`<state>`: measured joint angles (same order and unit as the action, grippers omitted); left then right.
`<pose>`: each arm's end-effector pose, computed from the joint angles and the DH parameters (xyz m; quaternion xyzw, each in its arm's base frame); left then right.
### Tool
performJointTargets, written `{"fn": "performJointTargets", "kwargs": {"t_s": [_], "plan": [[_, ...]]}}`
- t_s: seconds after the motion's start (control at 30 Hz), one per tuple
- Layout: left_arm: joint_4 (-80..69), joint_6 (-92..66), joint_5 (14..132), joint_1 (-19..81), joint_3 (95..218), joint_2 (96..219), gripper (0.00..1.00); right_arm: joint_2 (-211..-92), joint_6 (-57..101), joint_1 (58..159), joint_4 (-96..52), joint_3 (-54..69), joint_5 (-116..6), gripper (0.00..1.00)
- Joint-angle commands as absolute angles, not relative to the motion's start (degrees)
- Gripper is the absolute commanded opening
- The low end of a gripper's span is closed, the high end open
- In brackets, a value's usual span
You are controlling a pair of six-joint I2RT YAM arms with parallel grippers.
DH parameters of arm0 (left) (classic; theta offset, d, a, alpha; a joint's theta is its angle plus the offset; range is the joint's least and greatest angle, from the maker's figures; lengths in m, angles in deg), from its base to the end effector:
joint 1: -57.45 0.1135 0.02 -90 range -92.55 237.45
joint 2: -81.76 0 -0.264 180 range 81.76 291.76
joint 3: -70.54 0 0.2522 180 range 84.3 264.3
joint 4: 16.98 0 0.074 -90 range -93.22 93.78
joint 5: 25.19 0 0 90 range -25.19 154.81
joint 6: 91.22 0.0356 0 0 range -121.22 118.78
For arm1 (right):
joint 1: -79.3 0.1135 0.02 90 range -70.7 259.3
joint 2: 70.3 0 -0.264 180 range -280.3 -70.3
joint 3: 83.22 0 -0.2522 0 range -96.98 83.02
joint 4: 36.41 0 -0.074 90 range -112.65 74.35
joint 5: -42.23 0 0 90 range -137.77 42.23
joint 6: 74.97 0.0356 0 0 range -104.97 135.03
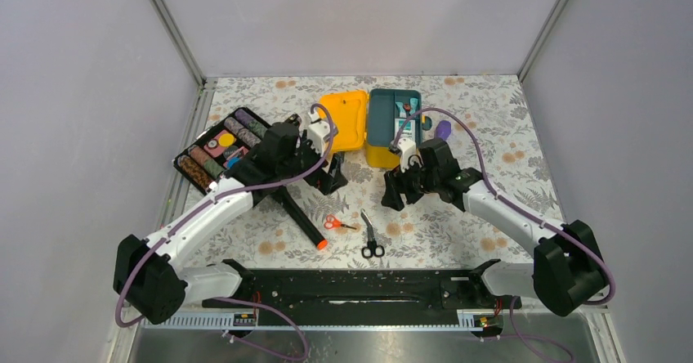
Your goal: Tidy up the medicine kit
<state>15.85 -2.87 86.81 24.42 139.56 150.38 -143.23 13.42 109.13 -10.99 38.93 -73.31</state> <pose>0.2160 -0.1563 0.3037 0.3211 0.8034 -0.3005 0.4014 0.2237 0.1460 0.2313 -0.3290 0.8275 0.2942 0.3470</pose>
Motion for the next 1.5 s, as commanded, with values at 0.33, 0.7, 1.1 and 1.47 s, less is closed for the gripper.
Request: {"fn": "performJointTargets", "kwargs": {"t_s": [0.33,0.7,1.1,1.47], "plan": [[29.54,50.34,110.82,16.77,144.42,163.25,0.61,-132.28,24.4,104.08,-4.6,38.23,-67.71,0.69],[43.67,82.1,104.41,9.69,159.18,186.07,0.41,-126.53,28.69,89.96,-2.03,36.03,-65.98,0.71],[44.25,87.18,99.01,6.41,160.79,191.01,0.34,-123.85,29.24,88.87,-2.01,38.66,-66.49,0.71],[33.04,85.33,89.35,5.8,154.23,191.78,0.29,-124.7,29.61,88.75,-2.85,42.37,-70.21,0.7]]}}
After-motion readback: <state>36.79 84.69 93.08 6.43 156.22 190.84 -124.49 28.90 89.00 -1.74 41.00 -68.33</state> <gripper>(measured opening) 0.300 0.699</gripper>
